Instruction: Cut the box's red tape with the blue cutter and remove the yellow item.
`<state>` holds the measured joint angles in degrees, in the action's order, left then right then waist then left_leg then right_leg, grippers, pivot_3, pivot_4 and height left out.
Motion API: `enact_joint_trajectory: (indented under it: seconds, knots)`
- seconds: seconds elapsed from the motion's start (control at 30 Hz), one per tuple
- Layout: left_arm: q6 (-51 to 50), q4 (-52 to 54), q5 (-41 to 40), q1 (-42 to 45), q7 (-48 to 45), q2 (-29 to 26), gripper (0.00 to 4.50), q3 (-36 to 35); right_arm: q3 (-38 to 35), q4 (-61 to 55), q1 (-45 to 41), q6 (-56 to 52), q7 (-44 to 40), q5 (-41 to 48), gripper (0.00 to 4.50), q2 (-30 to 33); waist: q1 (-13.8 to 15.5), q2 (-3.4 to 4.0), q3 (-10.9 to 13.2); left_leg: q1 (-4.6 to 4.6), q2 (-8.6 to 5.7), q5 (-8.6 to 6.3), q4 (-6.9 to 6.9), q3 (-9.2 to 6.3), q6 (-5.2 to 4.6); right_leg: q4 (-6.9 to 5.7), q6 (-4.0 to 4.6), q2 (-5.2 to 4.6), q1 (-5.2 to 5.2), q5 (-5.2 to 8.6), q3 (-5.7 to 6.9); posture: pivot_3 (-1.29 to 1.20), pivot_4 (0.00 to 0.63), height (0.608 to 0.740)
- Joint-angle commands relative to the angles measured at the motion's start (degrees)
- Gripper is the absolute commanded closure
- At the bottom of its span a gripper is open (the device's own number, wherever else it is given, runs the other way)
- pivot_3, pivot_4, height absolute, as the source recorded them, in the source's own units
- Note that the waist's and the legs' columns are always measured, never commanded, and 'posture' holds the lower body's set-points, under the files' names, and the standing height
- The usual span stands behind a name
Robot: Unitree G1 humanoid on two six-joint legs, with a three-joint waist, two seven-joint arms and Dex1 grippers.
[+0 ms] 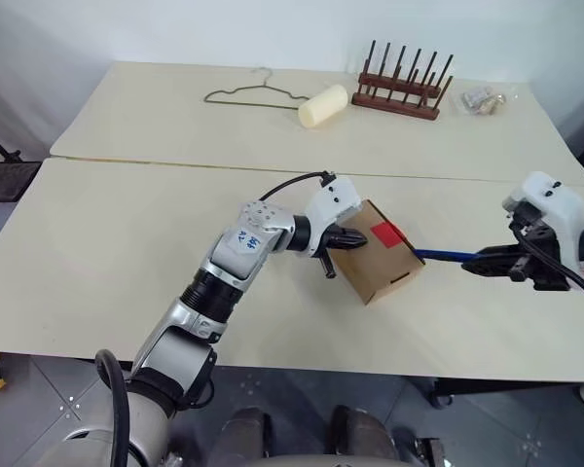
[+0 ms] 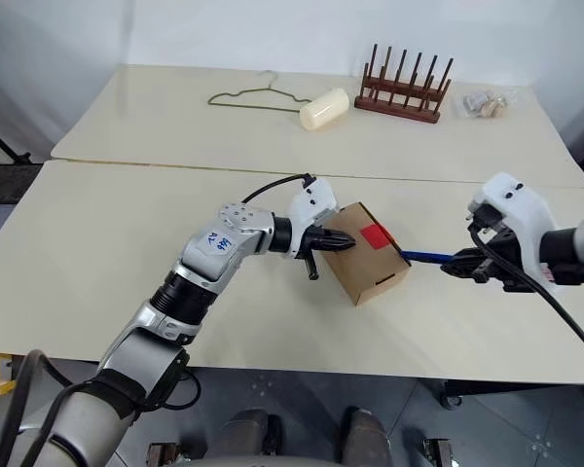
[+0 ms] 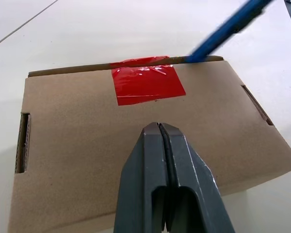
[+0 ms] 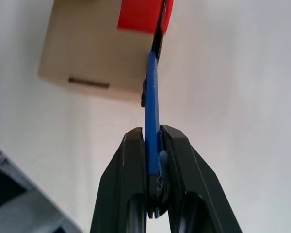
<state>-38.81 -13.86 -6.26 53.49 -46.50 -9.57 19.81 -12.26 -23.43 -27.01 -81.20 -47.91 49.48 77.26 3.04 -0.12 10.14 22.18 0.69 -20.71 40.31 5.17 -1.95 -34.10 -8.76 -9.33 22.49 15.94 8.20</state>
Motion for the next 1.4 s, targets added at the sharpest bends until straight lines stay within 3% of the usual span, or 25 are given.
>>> enact_joint_trajectory:
  seconds: [0.03,0.3,0.43,0.6,0.7,0.83,0.9,1.0,1.13,1.2,1.33,1.4]
  knots:
    - [-1.31,-2.01,1.49,-1.7,-0.25,-0.08,4.5,2.58,-4.09,-0.39,0.55,1.32,-1.73,1.49,4.36,-0.68,-0.07,-0.01,0.0,0.0,0.0,0.0,0.01,0.0,0.0,0.0,0.0,0.0,-0.01,0.0,0.0,0.0,0.15,0.74]
    - [-0.32,-1.6,0.46,-0.87,-1.26,-0.53,4.5,1.14,-17.17,13.5,1.17,8.66,-7.51,1.91,4.36,-5.34,0.01,0.0,0.0,0.02,0.0,0.0,0.22,0.01,0.0,-0.07,0.0,-0.01,-0.03,0.0,-0.02,0.0,0.15,0.74]
    - [1.42,-0.03,-0.92,-0.21,-2.64,-1.56,4.5,-1.18,-18.22,24.2,3.98,21.8,-4.31,-6.12,4.36,-10.61,-0.36,-0.05,-0.02,0.01,0.0,0.0,0.23,0.04,0.0,-0.11,0.0,0.0,-0.03,0.0,-0.02,0.0,0.15,0.74]
    - [2.72,4.25,-4.59,-0.08,-4.29,-3.36,4.5,-6.13,-13.06,35.14,5.93,45.34,1.01,-19.9,4.36,-19.74,-1.11,-0.01,-0.02,0.02,-0.01,0.01,0.28,0.12,0.0,-0.25,0.0,0.0,0.07,0.0,-0.11,0.0,0.15,0.74]
    - [2.07,11.16,-8.95,-1.93,-9.29,-8.17,4.5,-9.34,-7.46,46.88,4.43,62.83,3.58,-29.13,4.36,-24.54,-1.9,0.01,-0.02,0.03,0.0,0.01,0.22,0.12,0.0,-0.26,0.0,0.0,0.11,0.0,-0.12,0.0,0.15,0.74]
    - [0.73,16.68,-9.89,-6.01,-13.22,-17.38,4.5,-10.32,-3.51,60.29,0.25,73.51,3.99,-34.51,4.36,-28.08,-3.35,0.24,-0.05,-0.05,0.0,0.04,0.06,0.14,0.06,-0.24,0.0,0.0,0.12,0.01,-0.16,0.0,0.15,0.74]
    - [0.2,17.8,-10.09,-8.0,-13.52,-20.62,4.5,-10.71,-2.4,64.46,-0.98,74.05,2.04,-35.08,4.36,-28.61,-3.39,0.31,-0.06,-0.14,0.0,0.06,-0.06,0.16,0.07,-0.24,0.01,0.0,0.11,0.01,-0.22,0.0,0.15,0.74]
    - [-0.8,19.86,-9.82,-12.64,-13.34,-25.58,4.5,-11.86,-2.48,68.29,-2.47,76.02,-0.81,-34.99,3.36,-28.56,-3.46,0.31,-0.06,-0.18,0.02,0.07,-0.04,0.16,0.07,-0.25,0.01,0.01,0.06,0.01,-0.25,0.0,0.15,0.74]
    - [-2.71,24.84,-11.4,-19.39,-11.26,-28.04,4.5,-13.68,-5.41,66.19,-2.73,76.95,-7.52,-31.83,2.02,-24.78,-2.91,0.45,0.03,-0.16,0.01,0.07,-0.05,0.14,0.07,-0.24,0.01,0.0,0.08,0.01,-0.29,0.0,0.15,0.74]
    - [-4.17,28.06,-12.32,-22.85,-9.93,-28.24,4.5,-14.76,-6.52,61.52,-1.53,76.43,-14.46,-29.24,2.02,-21.57,-2.53,0.61,0.12,-0.09,0.02,0.07,-0.01,0.09,0.04,-0.16,-0.01,-0.02,0.08,0.01,-0.43,0.0,0.15,0.74]
    - [-6.17,31.57,-13.31,-27.34,-7.02,-28.29,4.5,-16.4,-6.31,52.43,-0.02,63.39,-24.15,-23.52,2.02,-15.91,-2.22,0.65,0.14,-0.12,0.02,0.07,-0.01,0.09,0.04,-0.16,-0.01,0.05,0.06,0.0,-0.44,0.0,0.15,0.74]
    - [-6.8,31.82,-13.01,-28.33,-4.89,-27.42,4.5,-16.47,-5.1,50.07,-2.3,62.33,-23.41,-23.3,2.41,-17.06,-2.21,0.58,0.1,-0.17,0.06,0.08,0.01,0.09,0.06,-0.2,0.0,0.09,0.02,0.0,-0.45,0.0,0.15,0.74]
